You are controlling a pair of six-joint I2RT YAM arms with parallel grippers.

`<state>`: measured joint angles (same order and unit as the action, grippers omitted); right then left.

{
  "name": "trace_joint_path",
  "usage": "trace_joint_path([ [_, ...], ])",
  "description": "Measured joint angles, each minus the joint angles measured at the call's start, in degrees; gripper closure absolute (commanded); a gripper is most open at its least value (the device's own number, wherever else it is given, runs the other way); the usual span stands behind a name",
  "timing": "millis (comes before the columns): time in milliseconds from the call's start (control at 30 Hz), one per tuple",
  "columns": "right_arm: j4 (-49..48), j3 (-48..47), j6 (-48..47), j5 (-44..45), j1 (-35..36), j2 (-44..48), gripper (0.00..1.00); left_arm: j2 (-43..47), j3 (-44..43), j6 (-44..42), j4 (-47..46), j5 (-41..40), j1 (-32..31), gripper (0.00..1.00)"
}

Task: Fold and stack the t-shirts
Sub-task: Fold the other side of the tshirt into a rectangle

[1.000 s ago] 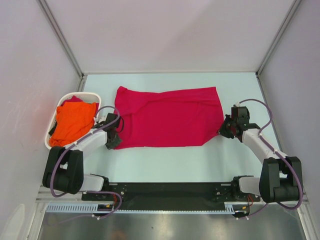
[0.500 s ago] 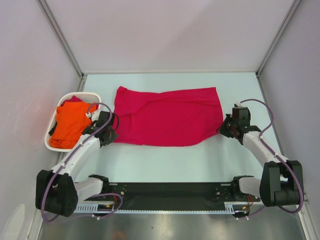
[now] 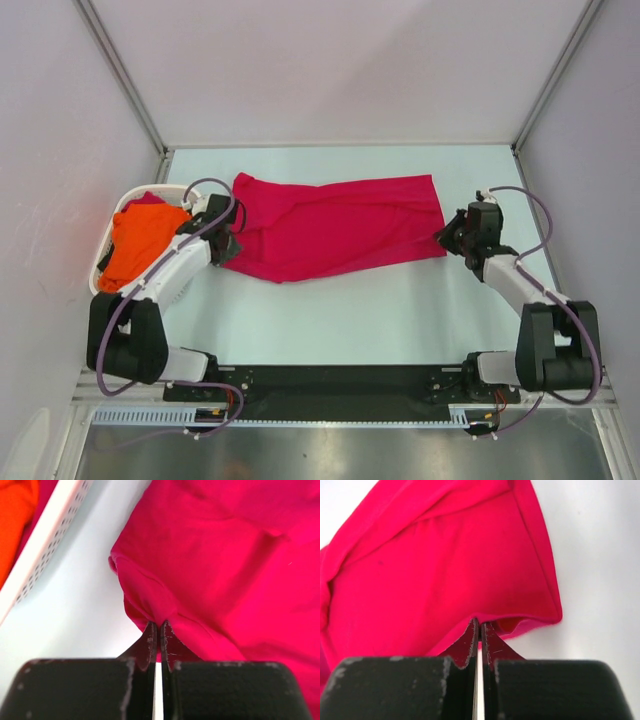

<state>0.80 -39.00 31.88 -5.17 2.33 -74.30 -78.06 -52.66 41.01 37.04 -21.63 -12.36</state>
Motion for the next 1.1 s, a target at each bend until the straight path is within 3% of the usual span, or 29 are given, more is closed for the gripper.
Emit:
trace_joint_path([
  [200, -3.6, -6.4, 1.3, 2.6, 0.1, -13.3, 1.00, -6.8, -8.8, -1.5, -1.5, -0.8, 0.1, 1.00],
  [400, -3.6, -11.5, 1.6, 5.3, 0.2, -18.9, 1.00, -12.2, -14.5, -2.5, -1.5, -0.9, 0.7, 1.00],
  [433, -3.5, -12.6, 1.6, 5.9, 0.2, -20.0, 1.00, -13.1, -15.1, -2.6, -1.7, -0.9, 0.9, 0.95],
  [467, -3.4, -13.7, 1.6, 6.3, 0.1, -21.0, 1.00, -14.2, -16.0, -2.7, -1.7, -0.9, 1.2, 0.86],
  [500, -3.1, -14.8, 1.6, 6.6, 0.1, -22.1, 0.99, -15.3, -16.7, -3.0, -1.7, -0.8, 1.4, 0.47],
  [533, -3.0, -15.7, 1.6, 7.0, 0.0, -22.9, 0.99, -16.3, -17.4, -3.4, -1.7, -0.7, 1.7, 0.26],
  [600, -2.5, -17.7, 1.8, 7.6, -0.2, -25.1, 0.91, -18.4, -18.6, -4.1, -1.7, -0.5, 2.2, 0.01],
  [700, -1.9, -19.5, 2.2, 7.8, -0.3, -28.0, 0.66, -20.3, -19.1, -4.5, -1.4, -0.4, 2.6, 0.00],
  [833, -0.1, -21.0, 2.3, 9.4, 0.2, -30.6, 0.48, -20.1, -19.1, -4.6, -0.7, -0.5, 2.7, 0.00],
  [1100, 2.4, -21.4, 1.7, 15.1, 3.6, -29.6, 0.46, -9.4, -12.0, -5.8, -2.5, 1.9, 1.7, 0.11],
])
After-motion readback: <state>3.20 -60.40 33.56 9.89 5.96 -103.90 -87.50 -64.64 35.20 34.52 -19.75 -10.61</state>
